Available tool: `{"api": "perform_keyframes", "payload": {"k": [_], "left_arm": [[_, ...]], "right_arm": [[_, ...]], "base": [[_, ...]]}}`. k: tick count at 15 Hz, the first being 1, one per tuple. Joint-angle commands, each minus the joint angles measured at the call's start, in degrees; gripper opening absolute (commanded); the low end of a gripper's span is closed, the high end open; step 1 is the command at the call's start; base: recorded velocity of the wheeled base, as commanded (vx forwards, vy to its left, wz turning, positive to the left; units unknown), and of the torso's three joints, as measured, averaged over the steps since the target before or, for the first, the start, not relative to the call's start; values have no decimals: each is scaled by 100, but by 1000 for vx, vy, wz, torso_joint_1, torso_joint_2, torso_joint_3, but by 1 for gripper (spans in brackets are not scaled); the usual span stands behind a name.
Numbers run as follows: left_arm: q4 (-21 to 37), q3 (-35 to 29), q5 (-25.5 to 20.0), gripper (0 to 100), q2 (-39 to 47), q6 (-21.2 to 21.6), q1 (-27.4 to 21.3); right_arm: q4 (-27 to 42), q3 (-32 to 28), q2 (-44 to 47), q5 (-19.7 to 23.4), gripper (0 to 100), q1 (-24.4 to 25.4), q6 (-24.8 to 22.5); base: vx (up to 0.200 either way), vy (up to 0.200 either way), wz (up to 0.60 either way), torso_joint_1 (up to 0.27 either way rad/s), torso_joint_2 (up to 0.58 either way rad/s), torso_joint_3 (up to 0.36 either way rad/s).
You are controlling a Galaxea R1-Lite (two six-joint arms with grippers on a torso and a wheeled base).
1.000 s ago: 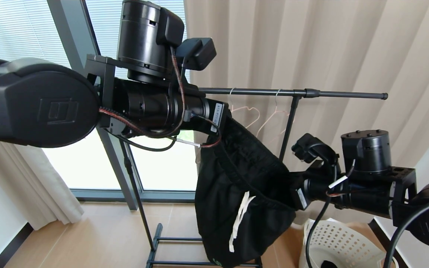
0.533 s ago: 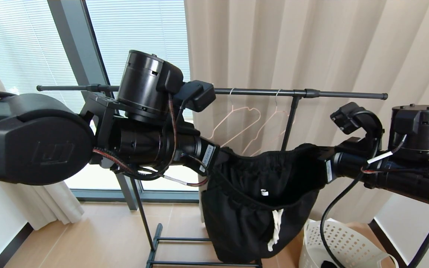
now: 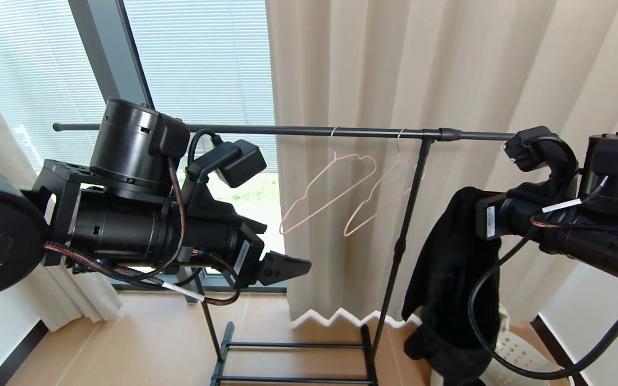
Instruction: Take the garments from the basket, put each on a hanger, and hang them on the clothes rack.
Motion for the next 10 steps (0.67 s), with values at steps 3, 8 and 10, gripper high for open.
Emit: {"api": "perform_keyframes", "payload": {"k": [3, 8, 10], "left_arm": [[-699, 191, 19, 100, 301, 175, 310], [-1305, -151, 617, 100, 1162, 201, 424], [-1305, -415, 775, 100, 1487, 210, 468]], "right_arm": [[-20, 378, -335, -19, 0, -6, 0], [-90, 642, -423, -10, 0, -50, 18], [-82, 668, -528, -10, 0, -59, 18]], "base": [[0, 0, 0, 0, 0, 0], [0, 0, 0, 0, 0, 0], [100, 0, 0, 4, -1, -1]]}}
